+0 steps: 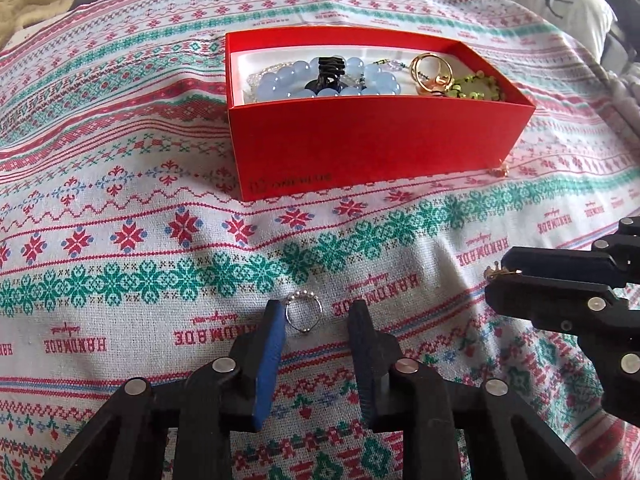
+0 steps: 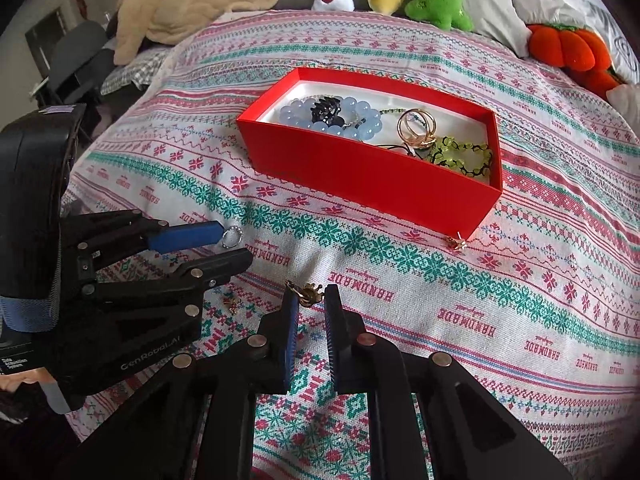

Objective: Organize jewelry
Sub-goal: 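Grasp the silver ring with the left tool while the right tool grasps a gold earring, then lower the silver ring and gold earring into the red box and open both tools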

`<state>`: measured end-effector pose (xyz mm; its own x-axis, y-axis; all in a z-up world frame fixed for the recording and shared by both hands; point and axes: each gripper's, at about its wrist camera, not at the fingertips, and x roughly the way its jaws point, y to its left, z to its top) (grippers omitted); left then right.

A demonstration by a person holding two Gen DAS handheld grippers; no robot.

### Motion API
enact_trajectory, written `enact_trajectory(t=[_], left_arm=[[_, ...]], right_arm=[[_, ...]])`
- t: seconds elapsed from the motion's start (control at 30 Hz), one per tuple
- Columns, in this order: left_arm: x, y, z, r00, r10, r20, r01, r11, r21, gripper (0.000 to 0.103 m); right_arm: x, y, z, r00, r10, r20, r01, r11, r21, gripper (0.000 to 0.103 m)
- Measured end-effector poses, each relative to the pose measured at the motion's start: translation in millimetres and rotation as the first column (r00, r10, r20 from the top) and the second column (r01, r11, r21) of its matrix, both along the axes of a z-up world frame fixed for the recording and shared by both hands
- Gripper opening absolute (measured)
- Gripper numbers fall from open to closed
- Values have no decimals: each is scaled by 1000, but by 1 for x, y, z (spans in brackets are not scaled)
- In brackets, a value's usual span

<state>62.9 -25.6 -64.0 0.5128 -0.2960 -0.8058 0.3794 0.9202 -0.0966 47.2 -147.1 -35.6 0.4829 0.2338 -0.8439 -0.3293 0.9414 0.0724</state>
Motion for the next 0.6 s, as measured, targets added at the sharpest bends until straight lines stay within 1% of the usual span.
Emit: enact_trajectory(t=[0.07,0.13,0.23,0.3,0.43,0.6], left_arm=[[0,-1,0,1000,-5,3,5,1000,1,18],[-1,-5,-1,1000,-13,4,13,1000,0,10],[-2,-7,0,1000,-19,7,19,1000,2,3],[-2,-5,0,1000,-13,7,13,1000,-5,0],[-4,-1,3,1000,0,7,0,1000,-21,0],[-10,3,9,1000,-5,12,5,999,-53,0]], right_arm=[[0,-3,1,1000,-9,0,9,1000,3,13],[0,-7,2,1000,-16,1,16,1000,5,13],[0,-10,3,1000,-24,2,24,1000,5,13],[-1,-12,4,1000,-28,2,28,1000,5,13],[-1,-11,4,1000,-28,5,28,1000,5,13],[-1,-9,5,1000,-22,5,22,1000,5,13]])
